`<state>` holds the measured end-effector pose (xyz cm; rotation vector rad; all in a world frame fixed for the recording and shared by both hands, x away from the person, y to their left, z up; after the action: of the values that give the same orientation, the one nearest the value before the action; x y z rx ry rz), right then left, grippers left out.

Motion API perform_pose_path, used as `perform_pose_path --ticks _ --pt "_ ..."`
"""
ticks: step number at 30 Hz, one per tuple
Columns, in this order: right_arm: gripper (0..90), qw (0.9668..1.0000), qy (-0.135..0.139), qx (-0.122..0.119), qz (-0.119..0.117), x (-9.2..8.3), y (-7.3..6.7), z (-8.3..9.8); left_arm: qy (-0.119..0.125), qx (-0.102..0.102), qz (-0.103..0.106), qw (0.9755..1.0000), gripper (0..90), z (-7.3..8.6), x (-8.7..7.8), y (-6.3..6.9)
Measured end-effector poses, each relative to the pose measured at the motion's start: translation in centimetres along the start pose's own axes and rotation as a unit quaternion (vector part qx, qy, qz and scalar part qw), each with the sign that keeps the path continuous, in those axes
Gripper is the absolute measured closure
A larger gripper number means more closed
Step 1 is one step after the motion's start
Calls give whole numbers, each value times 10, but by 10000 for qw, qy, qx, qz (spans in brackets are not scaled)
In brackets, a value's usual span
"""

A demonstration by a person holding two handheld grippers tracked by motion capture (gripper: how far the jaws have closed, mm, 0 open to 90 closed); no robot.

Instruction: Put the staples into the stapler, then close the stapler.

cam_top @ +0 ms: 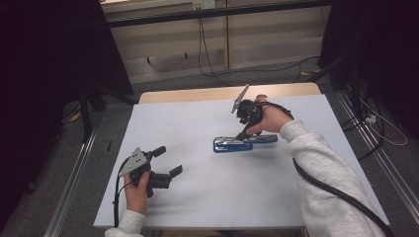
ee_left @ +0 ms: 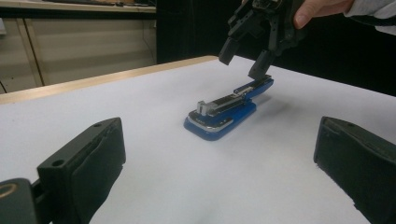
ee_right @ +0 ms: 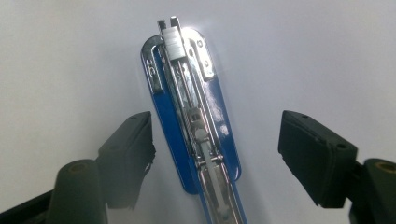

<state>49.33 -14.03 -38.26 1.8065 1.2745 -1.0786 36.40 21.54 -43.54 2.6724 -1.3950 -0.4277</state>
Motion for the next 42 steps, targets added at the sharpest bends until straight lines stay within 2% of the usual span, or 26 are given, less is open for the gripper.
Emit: perform_pose_path --ticks 1,10,16,30,33,41,42 --pt "245 9999 7 98 34 -2 -1 3 3 -5 0 10000 22 0 0 0" --pt "220 9998 86 143 118 -11 -3 17 -75 38 39 10000 22 -2 8 1" --pt "209 9992 154 282 225 -20 -5 30 -128 14 67 9999 22 -3 14 3" --pt "200 9983 256 391 352 -28 -9 53 -148 -11 97 9998 22 -5 21 3" --pt "200 9981 252 395 392 -29 -10 57 -113 -88 86 9999 22 -6 22 1" --pt "197 9968 314 559 475 -29 -13 70 -209 -135 67 9997 21 -8 32 1" --pt "196 9961 311 610 549 -29 -14 74 -228 -143 63 9996 21 -8 35 1"
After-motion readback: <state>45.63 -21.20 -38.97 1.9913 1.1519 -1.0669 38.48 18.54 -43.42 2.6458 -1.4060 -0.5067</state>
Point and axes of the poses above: each handheld gripper's, and its own axes: x roughly forward along the jaws, z roughly out of its underside, y roughly to its right, the point moved 1 cm from there along x, roughly forward along the jaws, and after that the axes turned 6 degrees about -x, right-handed, at the moved point
